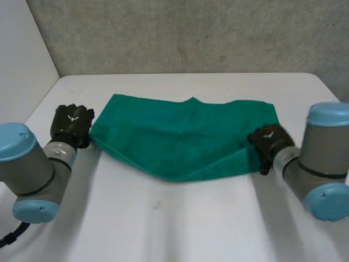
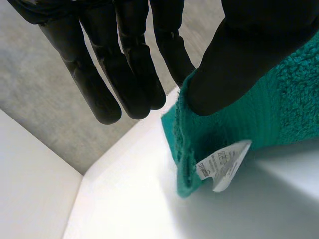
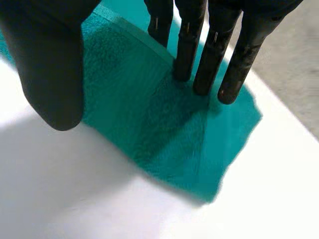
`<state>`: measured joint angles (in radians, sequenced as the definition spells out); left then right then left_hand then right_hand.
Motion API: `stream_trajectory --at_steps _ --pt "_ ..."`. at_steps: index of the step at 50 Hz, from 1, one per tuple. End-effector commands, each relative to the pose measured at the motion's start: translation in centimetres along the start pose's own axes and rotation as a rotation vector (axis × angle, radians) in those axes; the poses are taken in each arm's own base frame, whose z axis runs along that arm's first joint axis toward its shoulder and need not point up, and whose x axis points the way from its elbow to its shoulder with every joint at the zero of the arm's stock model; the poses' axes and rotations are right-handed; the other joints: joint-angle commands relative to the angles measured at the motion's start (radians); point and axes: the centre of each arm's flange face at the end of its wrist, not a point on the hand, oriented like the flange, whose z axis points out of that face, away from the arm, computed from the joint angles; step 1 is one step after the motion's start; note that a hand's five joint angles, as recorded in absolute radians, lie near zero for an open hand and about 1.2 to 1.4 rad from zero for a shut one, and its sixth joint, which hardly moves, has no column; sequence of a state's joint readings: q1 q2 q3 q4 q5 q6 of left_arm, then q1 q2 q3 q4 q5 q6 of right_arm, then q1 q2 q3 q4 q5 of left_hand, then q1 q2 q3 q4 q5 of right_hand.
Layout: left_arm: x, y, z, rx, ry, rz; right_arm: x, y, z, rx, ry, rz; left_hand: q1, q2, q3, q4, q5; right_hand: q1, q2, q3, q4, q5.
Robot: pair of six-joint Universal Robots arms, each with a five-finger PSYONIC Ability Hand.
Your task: Fold the towel.
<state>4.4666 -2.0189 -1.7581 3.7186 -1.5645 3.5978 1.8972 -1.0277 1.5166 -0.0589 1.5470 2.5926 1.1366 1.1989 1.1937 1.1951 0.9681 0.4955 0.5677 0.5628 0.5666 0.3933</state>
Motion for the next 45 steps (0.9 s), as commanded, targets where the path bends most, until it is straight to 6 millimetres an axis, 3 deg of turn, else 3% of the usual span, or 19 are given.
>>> stream_trajectory --at_steps 1,13,15,16,17,20,22,24,27,45 --pt "-0.4 -1.1 -1.0 0.021 -0.004 -0.01 4.7 -2.3 -1.3 0.106 0.052 0.157 0.26 0.197 0.203 0.201 0.254 0.097 0.025 0.03 0.026 0.025" --pt "0.3 -0.5 -1.7 -0.001 0.019 -0.009 6.0 -5.0 -2.2 0.108 -0.027 0.004 0.26 0.197 0.203 0.201 0.254 0.2 0.128 0.132 0.129 0.127" --pt "0.3 -0.5 -1.8 -0.002 0.021 -0.009 6.2 -5.7 -2.4 0.108 -0.031 -0.06 0.26 0.197 0.203 0.201 0.254 0.72 0.648 0.653 0.649 0.648" --pt "0.3 -0.5 -1.8 -0.003 0.021 -0.009 6.2 -5.7 -2.4 0.108 -0.031 -0.06 0.26 0.197 0.203 0.201 0.254 0.723 0.651 0.655 0.652 0.65" --pt "0.3 -0.5 -1.8 -0.003 0.021 -0.009 6.3 -5.9 -2.5 0.107 -0.032 -0.082 0.26 0.197 0.203 0.201 0.254 0.899 0.827 0.832 0.828 0.827" --pt "0.3 -0.3 -1.8 -0.009 0.019 -0.009 6.7 -6.1 -2.6 0.09 -0.024 -0.147 0.26 0.197 0.203 0.201 0.254 0.901 0.829 0.833 0.83 0.828" --pt "0.2 -0.2 -1.9 -0.013 0.019 -0.01 6.8 -6.1 -2.6 0.081 -0.02 -0.151 0.26 0.197 0.203 0.201 0.254 0.875 0.803 0.808 0.804 0.803" --pt "0.2 0.0 -1.9 -0.019 0.021 -0.01 6.8 -5.6 -2.7 0.034 -0.018 -0.148 0.26 0.197 0.203 0.201 0.254 -0.08 -0.152 -0.147 -0.151 -0.152" --pt "0.2 0.0 -1.9 -0.019 0.021 -0.01 7.0 -5.2 -2.9 -0.009 0.001 -0.142 0.26 0.197 0.203 0.201 0.254 0.036 -0.037 -0.032 -0.036 -0.037" --pt "0.1 -0.2 -2.0 -0.012 0.017 -0.01 6.7 -4.4 -3.0 -0.034 0.005 -0.138 0.26 0.197 0.203 0.201 0.254 0.018 -0.054 -0.049 -0.053 -0.054"
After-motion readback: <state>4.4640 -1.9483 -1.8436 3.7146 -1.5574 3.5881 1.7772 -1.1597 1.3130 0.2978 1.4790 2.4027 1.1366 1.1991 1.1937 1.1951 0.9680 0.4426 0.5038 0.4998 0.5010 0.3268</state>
